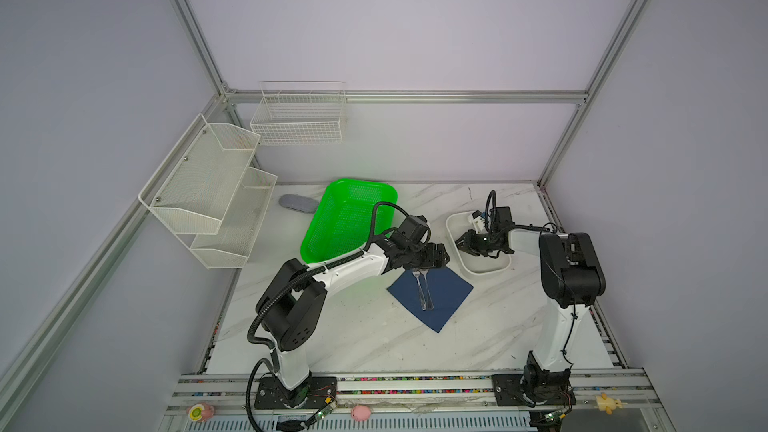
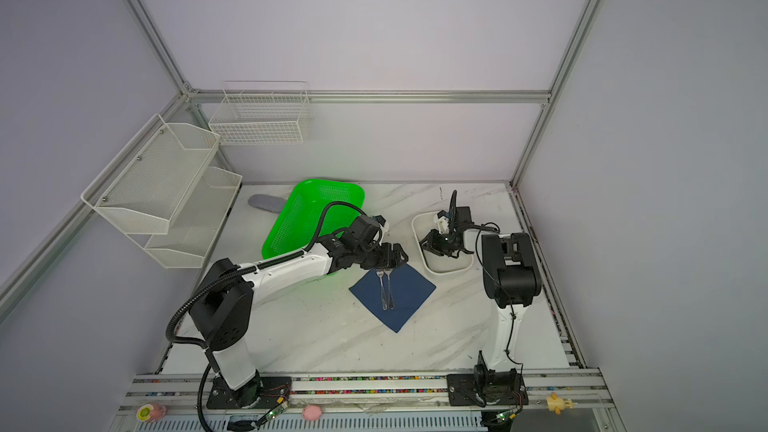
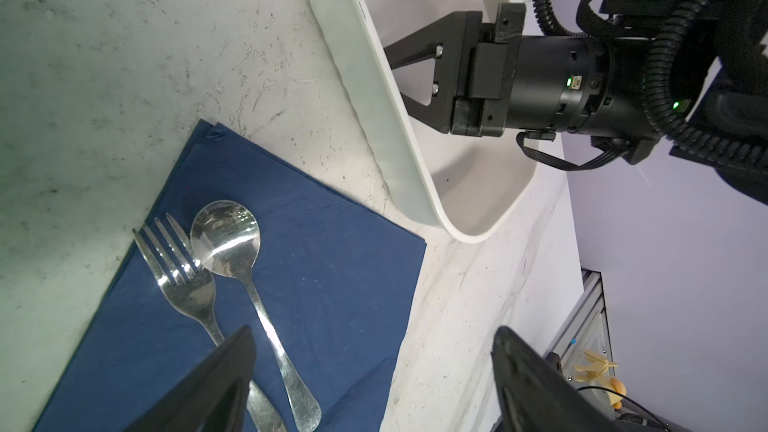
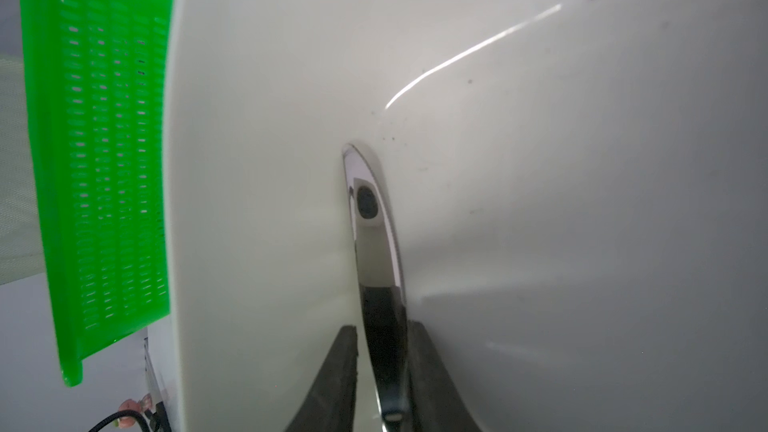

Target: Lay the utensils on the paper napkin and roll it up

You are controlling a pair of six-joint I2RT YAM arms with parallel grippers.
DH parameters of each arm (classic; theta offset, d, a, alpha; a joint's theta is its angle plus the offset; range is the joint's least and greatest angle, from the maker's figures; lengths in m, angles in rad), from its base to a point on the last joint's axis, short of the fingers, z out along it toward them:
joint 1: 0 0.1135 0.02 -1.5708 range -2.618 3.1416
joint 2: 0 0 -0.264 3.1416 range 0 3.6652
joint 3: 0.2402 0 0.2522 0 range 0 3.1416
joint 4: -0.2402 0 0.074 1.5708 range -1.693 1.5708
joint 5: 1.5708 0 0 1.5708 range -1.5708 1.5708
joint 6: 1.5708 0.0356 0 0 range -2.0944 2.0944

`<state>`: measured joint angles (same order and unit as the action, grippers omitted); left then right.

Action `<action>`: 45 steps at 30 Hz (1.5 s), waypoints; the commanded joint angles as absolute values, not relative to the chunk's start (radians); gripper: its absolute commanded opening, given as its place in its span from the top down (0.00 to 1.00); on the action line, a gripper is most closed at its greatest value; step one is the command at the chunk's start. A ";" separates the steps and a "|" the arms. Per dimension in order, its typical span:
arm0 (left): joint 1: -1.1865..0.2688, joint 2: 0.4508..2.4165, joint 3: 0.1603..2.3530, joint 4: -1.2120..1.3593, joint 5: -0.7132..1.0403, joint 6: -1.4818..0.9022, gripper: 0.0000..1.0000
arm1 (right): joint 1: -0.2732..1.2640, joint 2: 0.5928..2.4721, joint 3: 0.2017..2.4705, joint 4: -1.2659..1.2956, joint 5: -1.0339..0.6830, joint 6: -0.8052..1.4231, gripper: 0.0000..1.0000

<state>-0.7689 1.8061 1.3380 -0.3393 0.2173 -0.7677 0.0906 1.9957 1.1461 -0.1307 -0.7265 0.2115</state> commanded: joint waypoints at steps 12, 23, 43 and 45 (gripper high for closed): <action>-0.769 1.713 1.364 -0.342 0.203 -0.787 0.11 | 0.289 2.102 1.180 -0.475 -0.028 0.165 0.71; -0.769 1.672 1.322 -0.342 0.186 -0.785 0.11 | 0.303 2.135 1.220 -0.457 0.065 0.204 0.80; -0.770 1.634 1.287 -0.335 0.176 -0.784 0.10 | 0.180 1.906 1.140 -0.353 -0.237 0.232 0.90; -0.770 1.634 1.285 -0.336 0.177 -0.784 0.09 | 0.179 1.910 1.142 -0.374 -0.264 0.249 0.88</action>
